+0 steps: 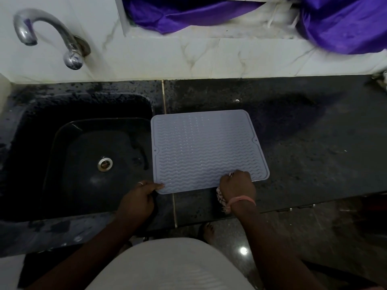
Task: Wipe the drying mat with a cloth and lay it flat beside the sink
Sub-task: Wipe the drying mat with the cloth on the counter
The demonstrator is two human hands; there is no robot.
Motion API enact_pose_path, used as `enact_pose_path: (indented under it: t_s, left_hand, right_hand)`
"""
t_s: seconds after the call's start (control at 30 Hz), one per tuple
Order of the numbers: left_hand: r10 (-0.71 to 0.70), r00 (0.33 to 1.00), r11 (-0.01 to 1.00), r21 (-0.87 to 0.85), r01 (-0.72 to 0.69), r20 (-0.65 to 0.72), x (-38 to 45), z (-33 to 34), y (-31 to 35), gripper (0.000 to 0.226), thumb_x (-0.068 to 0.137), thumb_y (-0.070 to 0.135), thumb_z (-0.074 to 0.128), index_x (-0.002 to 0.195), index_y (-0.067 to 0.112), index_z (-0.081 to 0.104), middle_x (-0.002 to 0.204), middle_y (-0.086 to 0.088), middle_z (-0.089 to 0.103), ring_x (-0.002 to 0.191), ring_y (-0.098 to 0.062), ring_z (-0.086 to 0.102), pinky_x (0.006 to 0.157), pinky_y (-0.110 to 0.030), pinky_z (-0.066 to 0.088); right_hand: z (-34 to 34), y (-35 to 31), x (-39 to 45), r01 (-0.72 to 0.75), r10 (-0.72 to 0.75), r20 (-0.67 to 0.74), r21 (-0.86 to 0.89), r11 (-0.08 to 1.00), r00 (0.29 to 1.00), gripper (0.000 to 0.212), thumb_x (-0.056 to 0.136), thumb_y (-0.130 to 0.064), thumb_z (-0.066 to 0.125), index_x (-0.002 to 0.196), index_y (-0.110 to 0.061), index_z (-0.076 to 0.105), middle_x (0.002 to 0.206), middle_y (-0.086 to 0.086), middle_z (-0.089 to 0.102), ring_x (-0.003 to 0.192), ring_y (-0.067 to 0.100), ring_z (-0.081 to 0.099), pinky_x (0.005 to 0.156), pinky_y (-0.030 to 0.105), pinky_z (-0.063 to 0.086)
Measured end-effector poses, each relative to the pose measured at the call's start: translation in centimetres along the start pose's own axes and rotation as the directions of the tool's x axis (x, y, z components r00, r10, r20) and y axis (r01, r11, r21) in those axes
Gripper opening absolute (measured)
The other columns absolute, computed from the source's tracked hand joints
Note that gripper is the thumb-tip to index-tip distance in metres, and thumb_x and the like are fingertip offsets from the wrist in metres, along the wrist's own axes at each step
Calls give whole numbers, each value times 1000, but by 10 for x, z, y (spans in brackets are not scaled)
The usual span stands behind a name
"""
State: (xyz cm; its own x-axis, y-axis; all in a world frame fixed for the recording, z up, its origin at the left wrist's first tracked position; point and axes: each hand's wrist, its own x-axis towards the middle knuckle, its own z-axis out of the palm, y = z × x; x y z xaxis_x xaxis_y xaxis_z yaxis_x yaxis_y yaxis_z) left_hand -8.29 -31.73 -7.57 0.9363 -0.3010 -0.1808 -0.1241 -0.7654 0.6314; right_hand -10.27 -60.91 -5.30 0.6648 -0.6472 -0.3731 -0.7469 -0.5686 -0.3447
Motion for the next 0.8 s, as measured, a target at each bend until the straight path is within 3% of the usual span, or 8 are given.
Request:
enact_pose_path:
  t_s: [0.13,0.23,0.57,0.8]
  left_hand:
    - [5,1000,1000,9,-5,2,1,-1,-1,47,88,1,56,120,32,71,124,3,62,110,-14,61,91,-19,41]
    - [13,1000,1000,5,-13,2,2,0,-4,49,87,-1,57,119,33,71,123,2,63,110,-16,62,90,-18,40]
    - [25,998,999,-34,-23,51,1,-1,-16,57,85,-3,57,123,37,68,123,-2,64,109,-18,63,94,-21,45]
    - [36,998,999,-25,-34,53,-2,-3,-18,59,85,-5,55,127,34,66,131,-3,64,113,-16,62,91,-8,35]
  right_hand:
    - [22,-6,-19,175,-174,-46,21,984,984,35,91,-36,46,81,-4,59,97,18,62,86,27,58,65,26,34]
    - [24,-17,-31,183,-181,-36,66,981,983,25,91,-26,58,85,-2,62,99,17,59,90,31,61,71,30,45]
    - [43,-45,-58,297,-297,40,5,955,954,27,91,-32,56,92,-5,63,104,13,56,90,30,63,77,33,52]
    - [53,-56,-70,417,-413,94,-20,909,906,24,91,-31,54,90,-8,60,100,11,55,84,27,62,72,32,52]
